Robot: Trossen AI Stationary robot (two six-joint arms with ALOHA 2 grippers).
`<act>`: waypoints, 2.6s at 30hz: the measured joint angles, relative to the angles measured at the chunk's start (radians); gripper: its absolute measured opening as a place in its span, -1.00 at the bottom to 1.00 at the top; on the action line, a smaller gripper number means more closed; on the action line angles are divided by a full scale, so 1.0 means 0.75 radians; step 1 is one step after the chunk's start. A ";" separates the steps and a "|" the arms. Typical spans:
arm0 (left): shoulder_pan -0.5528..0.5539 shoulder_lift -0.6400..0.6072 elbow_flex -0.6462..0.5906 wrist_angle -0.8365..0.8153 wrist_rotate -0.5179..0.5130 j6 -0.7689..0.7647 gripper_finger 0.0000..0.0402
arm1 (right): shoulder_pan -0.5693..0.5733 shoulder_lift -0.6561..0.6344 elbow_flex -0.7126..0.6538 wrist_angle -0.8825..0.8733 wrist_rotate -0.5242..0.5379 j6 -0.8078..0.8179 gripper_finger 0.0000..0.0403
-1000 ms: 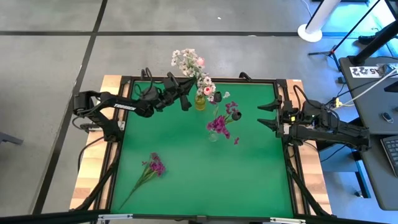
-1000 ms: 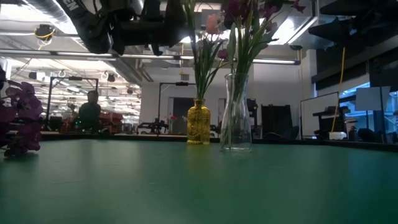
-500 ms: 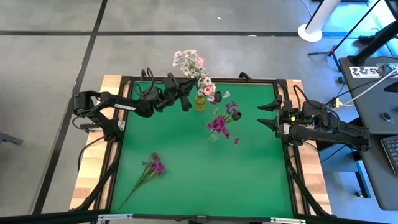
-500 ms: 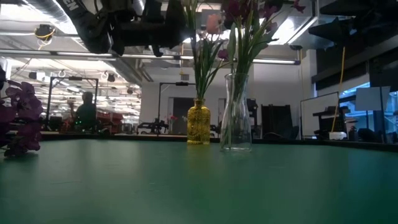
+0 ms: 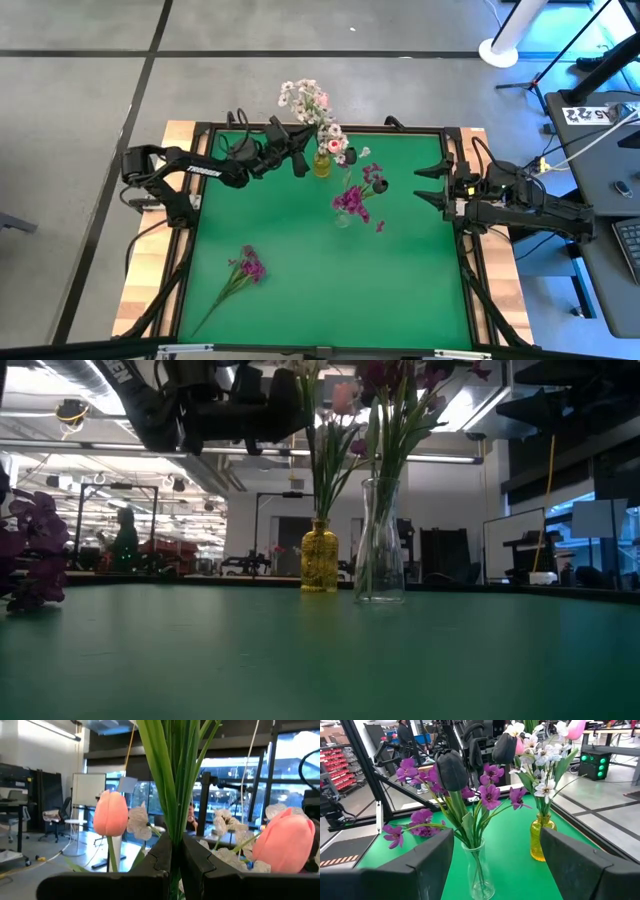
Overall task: Sort flowers into vase by color
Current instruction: Put the white flowers into the yellow vase, then put the violet flowers into the transparent vase
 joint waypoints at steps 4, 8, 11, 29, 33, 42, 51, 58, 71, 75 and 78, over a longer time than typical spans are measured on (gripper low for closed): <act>0.000 0.069 0.000 0.116 0.002 0.000 -0.95 | 0.000 0.000 0.001 0.000 0.012 -0.001 0.47; -0.001 0.139 0.000 0.187 0.005 0.000 -0.96 | 0.000 0.000 0.001 0.000 0.012 0.000 0.47; -0.001 0.165 0.000 0.202 0.006 0.000 -0.96 | 0.000 0.000 0.001 -0.001 0.012 -0.001 0.47; -0.017 0.178 -0.001 -0.147 -0.034 -0.002 -0.96 | 0.000 0.000 0.001 -0.001 0.015 -0.002 0.47; -0.020 0.178 -0.001 -0.191 -0.036 -0.003 -0.96 | 0.001 0.000 0.001 -0.001 0.020 -0.002 0.47; -0.019 0.175 0.002 -0.413 -0.038 -0.055 -0.95 | 0.001 0.000 0.001 -0.001 0.025 -0.002 0.47; -0.020 0.176 0.000 -0.401 -0.037 -0.012 -0.75 | 0.001 0.000 0.001 -0.001 0.025 -0.001 0.47; -0.043 0.176 -0.002 -0.415 -0.038 -0.001 -0.40 | 0.001 0.000 0.001 -0.001 0.025 0.000 0.47; -0.111 -0.057 -0.002 -0.710 -0.142 0.042 -0.02 | 0.000 0.001 0.001 -0.001 0.025 0.011 0.47; -0.153 -0.185 -0.002 -0.918 -0.178 0.023 0.00 | 0.000 0.001 0.001 0.000 0.025 0.011 0.47; -0.200 -0.278 -0.002 -1.120 -0.200 -0.036 0.00 | 0.000 0.001 0.001 0.000 0.025 0.011 0.47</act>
